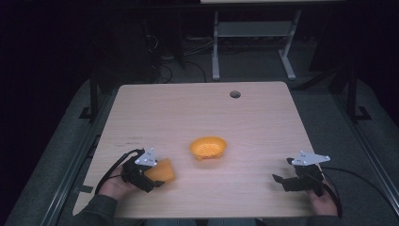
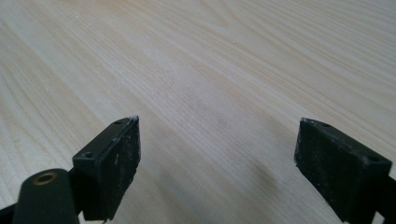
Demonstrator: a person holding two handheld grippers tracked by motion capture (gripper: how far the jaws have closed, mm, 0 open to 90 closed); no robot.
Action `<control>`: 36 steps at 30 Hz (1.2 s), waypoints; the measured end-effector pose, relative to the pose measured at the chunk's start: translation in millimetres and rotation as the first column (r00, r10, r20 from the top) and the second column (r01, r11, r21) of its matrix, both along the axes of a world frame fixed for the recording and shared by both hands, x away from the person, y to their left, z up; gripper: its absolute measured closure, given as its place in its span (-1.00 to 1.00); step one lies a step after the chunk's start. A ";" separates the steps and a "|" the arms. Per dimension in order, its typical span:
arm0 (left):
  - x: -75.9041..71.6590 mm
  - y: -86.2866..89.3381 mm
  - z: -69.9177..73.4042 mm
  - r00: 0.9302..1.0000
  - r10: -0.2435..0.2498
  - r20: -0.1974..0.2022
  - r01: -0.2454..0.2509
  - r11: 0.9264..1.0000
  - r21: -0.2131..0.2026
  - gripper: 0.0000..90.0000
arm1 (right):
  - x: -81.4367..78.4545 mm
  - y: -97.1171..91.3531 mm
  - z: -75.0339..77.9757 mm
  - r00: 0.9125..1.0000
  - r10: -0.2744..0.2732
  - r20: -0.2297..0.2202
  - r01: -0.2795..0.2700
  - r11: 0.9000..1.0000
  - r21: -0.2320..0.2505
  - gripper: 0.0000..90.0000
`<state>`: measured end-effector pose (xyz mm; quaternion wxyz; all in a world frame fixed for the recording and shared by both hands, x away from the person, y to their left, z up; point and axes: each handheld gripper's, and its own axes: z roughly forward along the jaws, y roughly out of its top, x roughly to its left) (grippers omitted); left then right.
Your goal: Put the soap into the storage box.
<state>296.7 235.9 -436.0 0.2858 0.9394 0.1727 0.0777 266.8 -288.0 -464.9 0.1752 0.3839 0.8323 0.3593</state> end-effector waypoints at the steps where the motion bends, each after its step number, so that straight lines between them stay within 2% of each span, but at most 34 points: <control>1: -0.3 0.1 1.4 1.000 -0.001 0.004 0.001 1.000 0.003 -0.54 | -0.1 -0.1 0.0 1.000 -0.001 -0.001 0.001 1.000 0.000 -0.69; 9: 0.7 -3.0 6.8 1.000 -0.010 -0.001 0.010 1.000 0.012 -0.54 | -1.9 -2.5 1.2 1.000 -0.006 0.006 0.006 1.000 0.008 -0.69; 17: 6.1 -10.4 15.7 0.999 -0.041 -0.010 0.042 0.998 0.051 -0.54 | -3.3 -4.9 2.4 1.000 -0.011 0.014 0.010 1.000 0.018 -0.69; 26: 13.4 -15.2 26.3 0.999 -0.051 -0.008 0.051 0.998 0.046 -0.54 | -3.9 -5.1 3.2 1.000 -0.008 0.013 0.008 1.000 0.022 -0.69; 29: 15.8 -17.4 30.0 0.998 -0.059 -0.005 0.059 0.996 0.060 -0.54 | -4.0 -5.7 3.6 1.000 -0.009 0.014 0.009 1.000 0.022 -0.69; 36: 21.2 -23.2 40.4 0.998 -0.070 0.001 0.069 0.996 0.062 -0.54 | -4.2 -6.0 3.9 1.000 -0.012 0.023 0.011 1.000 0.028 -0.69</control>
